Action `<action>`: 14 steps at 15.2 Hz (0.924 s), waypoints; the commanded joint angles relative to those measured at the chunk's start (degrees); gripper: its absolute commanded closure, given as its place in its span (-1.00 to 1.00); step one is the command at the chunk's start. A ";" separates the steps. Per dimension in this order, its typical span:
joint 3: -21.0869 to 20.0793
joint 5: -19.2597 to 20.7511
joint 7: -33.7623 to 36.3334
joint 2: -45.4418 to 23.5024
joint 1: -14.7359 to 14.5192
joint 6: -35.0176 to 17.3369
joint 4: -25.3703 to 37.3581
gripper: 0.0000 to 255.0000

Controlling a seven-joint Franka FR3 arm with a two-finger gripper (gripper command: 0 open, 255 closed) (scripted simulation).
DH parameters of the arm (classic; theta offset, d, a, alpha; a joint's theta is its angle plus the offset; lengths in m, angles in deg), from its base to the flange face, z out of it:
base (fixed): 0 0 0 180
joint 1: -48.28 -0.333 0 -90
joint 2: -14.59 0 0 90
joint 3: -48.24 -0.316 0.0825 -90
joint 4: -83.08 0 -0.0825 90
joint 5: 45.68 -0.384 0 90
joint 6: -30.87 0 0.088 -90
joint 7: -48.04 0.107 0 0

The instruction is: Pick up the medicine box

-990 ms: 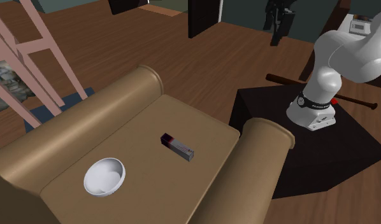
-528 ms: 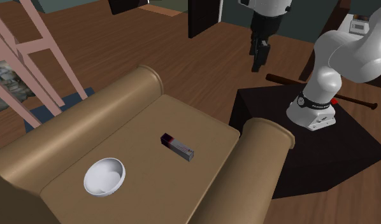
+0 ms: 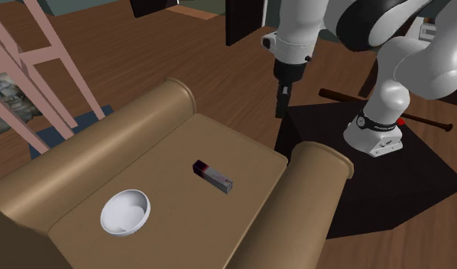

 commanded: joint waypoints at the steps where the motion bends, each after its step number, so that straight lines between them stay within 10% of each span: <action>1: -0.89 0.00 2.60 -4.36 0.16 -3.68 1.01 -1.00; 14: -1.57 5.38 18.26 -34.14 -0.14 -21.46 14.30 -1.00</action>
